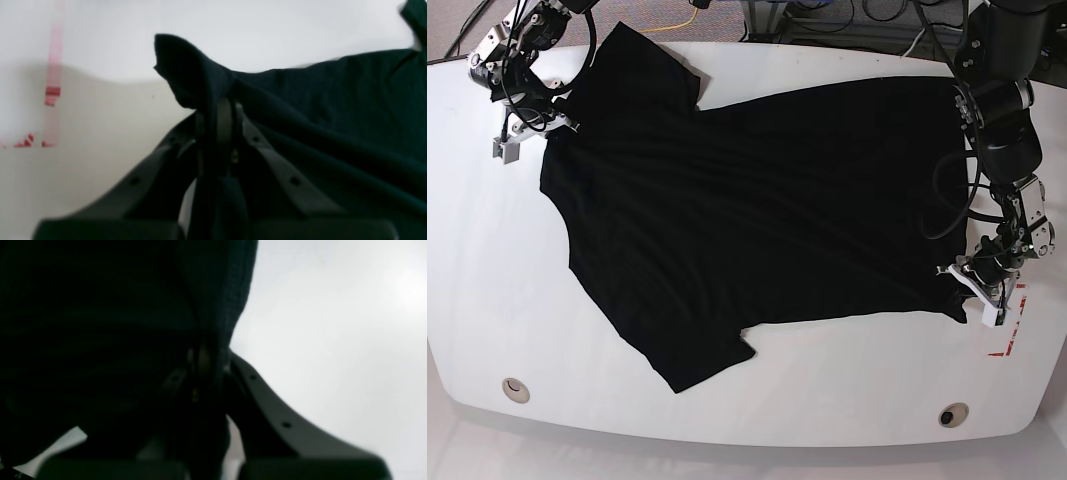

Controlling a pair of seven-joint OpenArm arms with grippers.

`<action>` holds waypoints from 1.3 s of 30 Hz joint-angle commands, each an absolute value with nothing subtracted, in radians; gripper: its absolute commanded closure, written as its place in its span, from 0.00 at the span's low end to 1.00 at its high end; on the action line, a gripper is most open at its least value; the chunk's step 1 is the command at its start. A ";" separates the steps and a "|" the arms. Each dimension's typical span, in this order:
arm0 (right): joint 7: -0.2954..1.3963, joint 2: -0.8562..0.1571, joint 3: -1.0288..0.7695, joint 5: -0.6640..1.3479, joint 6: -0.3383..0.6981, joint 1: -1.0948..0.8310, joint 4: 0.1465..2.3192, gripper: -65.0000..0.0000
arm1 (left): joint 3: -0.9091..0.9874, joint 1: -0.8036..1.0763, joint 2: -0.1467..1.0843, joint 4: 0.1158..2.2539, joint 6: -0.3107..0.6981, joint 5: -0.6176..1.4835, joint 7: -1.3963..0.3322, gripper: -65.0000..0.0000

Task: Layout the t-shirt on the table in an organized manner, then fold the t-shirt properly
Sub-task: 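Grasp the shirt's hem corner with the left gripper and pull it outward, then release the collar and move the right gripper toward the shirt's hem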

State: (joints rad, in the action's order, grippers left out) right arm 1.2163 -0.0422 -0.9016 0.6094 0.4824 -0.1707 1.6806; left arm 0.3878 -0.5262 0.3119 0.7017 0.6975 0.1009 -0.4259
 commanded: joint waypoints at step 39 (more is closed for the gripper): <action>1.202 -0.094 -0.894 0.628 0.483 -0.117 1.839 0.16 | 0.395 -0.541 0.392 0.848 0.698 0.292 -0.415 0.32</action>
State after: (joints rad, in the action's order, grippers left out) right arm 1.2156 -0.0612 -0.8963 0.6086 0.4786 -0.1429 1.8023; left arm 0.3927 -0.5255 0.3710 0.7887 0.6933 0.2485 -0.4313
